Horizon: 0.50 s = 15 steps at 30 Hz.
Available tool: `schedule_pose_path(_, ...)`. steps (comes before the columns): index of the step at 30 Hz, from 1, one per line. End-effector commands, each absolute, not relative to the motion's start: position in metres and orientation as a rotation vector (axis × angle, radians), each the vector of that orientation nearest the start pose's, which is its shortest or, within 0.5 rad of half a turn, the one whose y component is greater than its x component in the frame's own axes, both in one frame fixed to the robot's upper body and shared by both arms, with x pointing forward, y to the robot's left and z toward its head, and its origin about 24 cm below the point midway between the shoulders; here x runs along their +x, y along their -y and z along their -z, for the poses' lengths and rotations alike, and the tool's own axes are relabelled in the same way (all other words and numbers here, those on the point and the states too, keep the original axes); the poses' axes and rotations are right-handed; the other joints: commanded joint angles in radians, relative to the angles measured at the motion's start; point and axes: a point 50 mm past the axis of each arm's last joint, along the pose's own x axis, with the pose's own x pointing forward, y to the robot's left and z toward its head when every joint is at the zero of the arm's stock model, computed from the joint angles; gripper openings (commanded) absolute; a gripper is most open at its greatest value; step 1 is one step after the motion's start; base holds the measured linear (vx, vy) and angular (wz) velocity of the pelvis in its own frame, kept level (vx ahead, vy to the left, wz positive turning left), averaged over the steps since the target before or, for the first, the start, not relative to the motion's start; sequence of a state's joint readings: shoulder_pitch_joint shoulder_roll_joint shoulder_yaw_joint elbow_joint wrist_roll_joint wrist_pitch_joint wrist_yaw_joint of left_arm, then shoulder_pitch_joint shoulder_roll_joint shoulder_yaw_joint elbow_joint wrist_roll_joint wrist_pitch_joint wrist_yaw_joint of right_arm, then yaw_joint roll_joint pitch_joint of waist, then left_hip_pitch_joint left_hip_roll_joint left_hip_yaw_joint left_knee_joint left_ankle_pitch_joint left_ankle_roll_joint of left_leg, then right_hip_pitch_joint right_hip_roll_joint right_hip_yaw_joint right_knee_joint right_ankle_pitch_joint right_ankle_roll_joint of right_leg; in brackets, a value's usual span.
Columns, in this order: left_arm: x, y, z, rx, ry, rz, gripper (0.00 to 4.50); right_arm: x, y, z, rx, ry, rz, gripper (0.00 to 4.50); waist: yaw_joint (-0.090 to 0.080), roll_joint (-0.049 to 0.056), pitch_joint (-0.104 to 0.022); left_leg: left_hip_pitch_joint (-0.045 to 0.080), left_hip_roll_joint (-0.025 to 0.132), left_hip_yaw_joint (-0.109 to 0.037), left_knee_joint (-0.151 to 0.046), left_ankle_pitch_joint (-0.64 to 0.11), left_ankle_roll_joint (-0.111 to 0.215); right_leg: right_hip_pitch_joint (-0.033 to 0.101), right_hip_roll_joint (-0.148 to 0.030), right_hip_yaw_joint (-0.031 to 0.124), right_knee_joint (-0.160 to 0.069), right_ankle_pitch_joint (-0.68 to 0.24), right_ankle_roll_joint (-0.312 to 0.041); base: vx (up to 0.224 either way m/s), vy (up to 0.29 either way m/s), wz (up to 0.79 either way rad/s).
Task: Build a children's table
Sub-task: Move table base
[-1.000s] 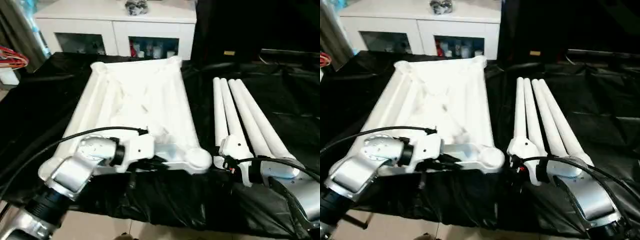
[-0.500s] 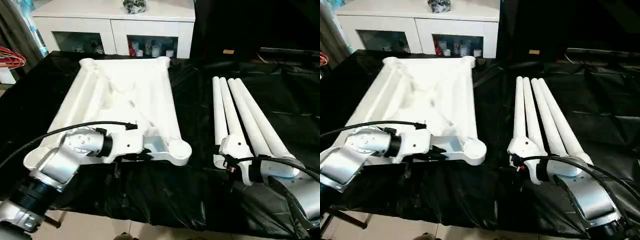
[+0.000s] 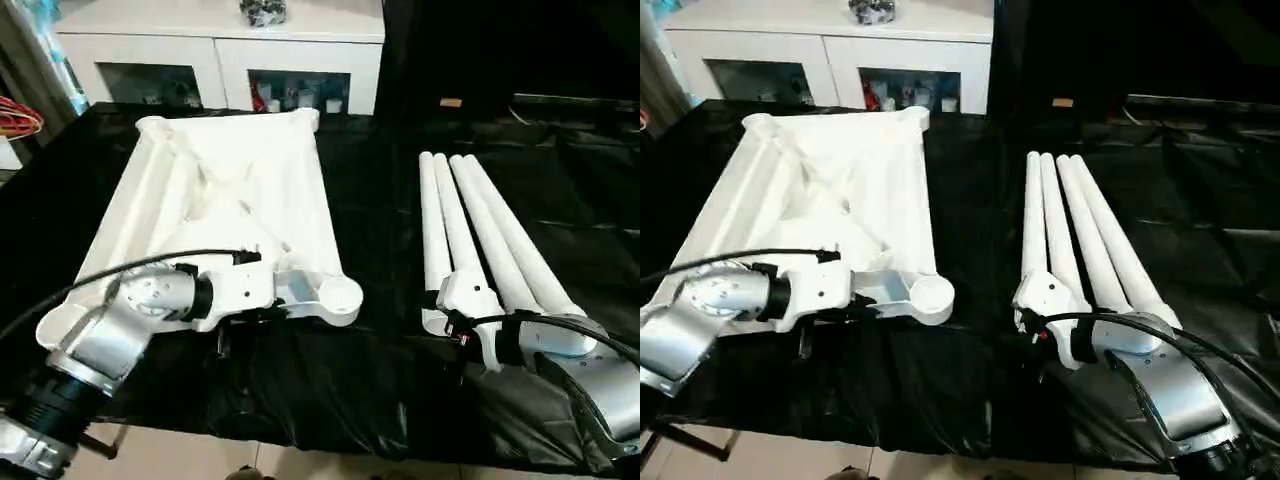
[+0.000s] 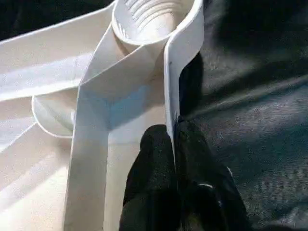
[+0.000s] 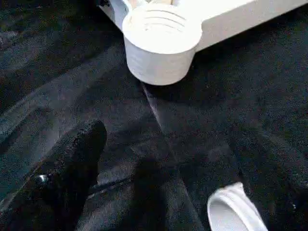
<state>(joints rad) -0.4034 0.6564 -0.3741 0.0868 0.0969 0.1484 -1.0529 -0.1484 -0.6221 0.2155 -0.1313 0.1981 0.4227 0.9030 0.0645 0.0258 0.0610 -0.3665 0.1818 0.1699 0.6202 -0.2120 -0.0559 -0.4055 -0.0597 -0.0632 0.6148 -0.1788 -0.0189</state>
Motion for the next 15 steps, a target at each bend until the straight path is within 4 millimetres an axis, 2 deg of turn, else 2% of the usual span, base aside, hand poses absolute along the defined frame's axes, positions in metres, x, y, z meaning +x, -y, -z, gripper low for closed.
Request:
schedule_pose_path(1,0.295,-0.169,-0.095,0.871,-0.307,1.079,0.02,0.248,0.173,-0.065,-0.353,-0.430,-1.054,4.50,0.007,-0.005,-0.072,0.002,0.044,-0.017,-0.073,-0.097,0.045,0.061,-0.081,0.052,-0.061,-0.164,-0.218,0.000,0.000,0.00)
schedule_pose_path(4,0.288,-0.153,-0.087,0.806,-0.269,1.160,0.02,0.249,0.173,-0.065,-0.356,-0.428,-1.054,4.50,0.001,-0.008,-0.072,0.000,0.044,-0.017,-0.073,-0.096,0.047,0.063,-0.081,0.051,-0.061,-0.151,-0.225,0.000,0.000,0.00)
schedule_pose_path(8,0.284,-0.136,-0.087,0.739,-0.200,1.219,0.02,0.250,0.173,-0.065,-0.359,-0.427,-1.054,4.50,0.005,-0.007,-0.076,0.003,0.046,-0.015,-0.069,-0.070,0.062,0.061,-0.080,0.052,-0.056,-0.101,-0.242,0.000,0.000,0.00)
schedule_pose_path(9,0.282,-0.127,-0.088,0.715,-0.157,1.261,0.02,0.250,0.173,-0.065,-0.360,-0.426,-1.054,4.50,0.006,-0.011,-0.077,0.002,0.046,-0.015,-0.069,-0.058,0.070,0.063,-0.081,0.052,-0.054,-0.080,-0.248,0.000,0.000,0.00)
schedule_pose_path(10,0.280,-0.117,-0.088,0.689,-0.110,1.302,0.02,0.250,0.172,-0.065,-0.362,-0.425,-1.054,4.50,0.008,-0.009,-0.076,0.001,0.046,-0.014,-0.069,-0.058,0.074,0.063,-0.081,0.052,-0.053,-0.074,-0.252,0.000,0.000,0.00)
schedule_pose_path(12,0.279,-0.113,-0.088,0.677,-0.089,1.318,0.02,0.250,0.172,-0.065,-0.364,-0.425,-1.055,4.50,0.011,-0.010,-0.077,0.002,0.047,-0.014,-0.068,-0.060,0.079,0.063,-0.083,0.053,-0.054,-0.073,-0.254,0.000,0.000,0.00)
schedule_pose_path(13,0.280,-0.112,-0.087,0.681,-0.095,1.319,0.02,0.251,0.172,-0.065,-0.364,-0.425,-1.055,4.50,0.016,-0.006,-0.076,0.003,0.047,-0.014,-0.067,-0.069,0.078,0.061,-0.083,0.052,-0.055,-0.087,-0.252,0.000,0.000,0.00)
schedule_pose_path(15,0.281,-0.112,-0.084,0.701,-0.116,1.310,0.02,0.251,0.173,-0.065,-0.365,-0.425,-1.053,4.50,0.018,-0.009,-0.072,0.005,0.046,-0.012,-0.069,-0.101,0.069,0.060,-0.082,0.053,-0.063,-0.143,-0.235,0.000,0.000,0.00)
